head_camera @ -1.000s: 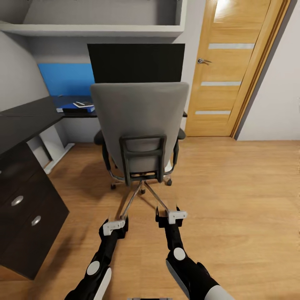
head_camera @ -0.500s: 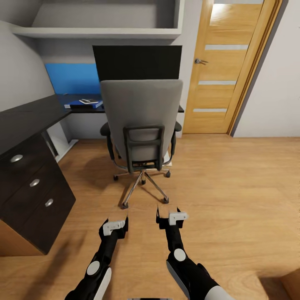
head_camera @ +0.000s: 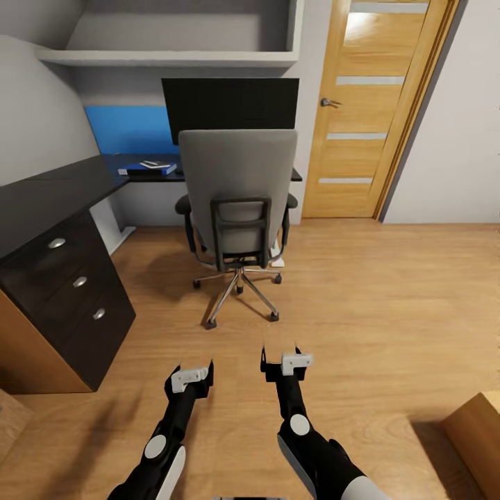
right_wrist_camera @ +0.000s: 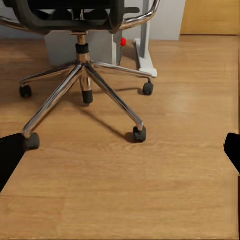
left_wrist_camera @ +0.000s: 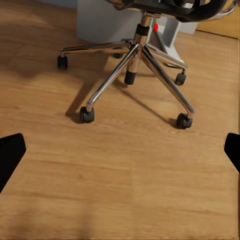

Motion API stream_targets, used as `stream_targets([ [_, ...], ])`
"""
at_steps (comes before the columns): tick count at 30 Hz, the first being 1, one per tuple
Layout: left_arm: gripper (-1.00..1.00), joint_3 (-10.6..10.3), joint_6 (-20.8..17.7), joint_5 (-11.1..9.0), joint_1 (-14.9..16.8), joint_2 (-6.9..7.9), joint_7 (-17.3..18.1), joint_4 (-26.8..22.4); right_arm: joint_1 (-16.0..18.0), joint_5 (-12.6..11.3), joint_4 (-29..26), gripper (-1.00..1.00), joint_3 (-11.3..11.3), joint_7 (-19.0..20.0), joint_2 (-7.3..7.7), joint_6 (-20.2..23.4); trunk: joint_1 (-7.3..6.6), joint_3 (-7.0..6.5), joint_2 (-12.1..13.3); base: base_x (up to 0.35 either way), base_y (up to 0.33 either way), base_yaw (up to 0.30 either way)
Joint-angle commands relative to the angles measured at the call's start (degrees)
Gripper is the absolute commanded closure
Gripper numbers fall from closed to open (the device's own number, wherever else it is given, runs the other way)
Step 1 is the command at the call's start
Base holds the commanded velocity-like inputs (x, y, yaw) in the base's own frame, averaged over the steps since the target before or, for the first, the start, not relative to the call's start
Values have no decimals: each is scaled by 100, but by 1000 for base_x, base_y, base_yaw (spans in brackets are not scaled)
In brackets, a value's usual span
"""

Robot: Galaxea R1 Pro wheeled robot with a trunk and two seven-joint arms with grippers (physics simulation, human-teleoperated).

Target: In the bedroom, organize the workspace by keeping the computer under the desk, ensuring the monitor is on the desk, placing the keyboard on the desk next to the monitor, placing the mouse on the desk next to the keyboard, moving the folder from the swivel chair onto the desk next to the mouse, stacking the notebook on top of the folder with the pen on top of the notebook, and positioning the swivel chair next to the desk.

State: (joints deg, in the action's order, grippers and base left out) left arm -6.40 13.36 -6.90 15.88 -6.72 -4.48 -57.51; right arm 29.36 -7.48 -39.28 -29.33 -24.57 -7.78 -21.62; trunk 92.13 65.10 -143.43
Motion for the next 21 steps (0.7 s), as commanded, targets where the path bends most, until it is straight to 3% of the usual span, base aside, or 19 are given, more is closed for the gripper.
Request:
stream_targets([
  [1,-100,-20,22,-60,3,4,-27,2,7,-60,3,-100,-33,-27,4,-36,-5,4,-2,-324,0,0],
  [18,-100,-16,18,-69,3,4,-37,3,7,-61,72,-100,-33,-22,5,-36,-46,-350,19,-321,0,0],
  [21,-100,-9,14,-72,3,2,-41,7,7,-61,75,-100,-32,-23,5,-36,-112,-404,140,-194,0,0],
])
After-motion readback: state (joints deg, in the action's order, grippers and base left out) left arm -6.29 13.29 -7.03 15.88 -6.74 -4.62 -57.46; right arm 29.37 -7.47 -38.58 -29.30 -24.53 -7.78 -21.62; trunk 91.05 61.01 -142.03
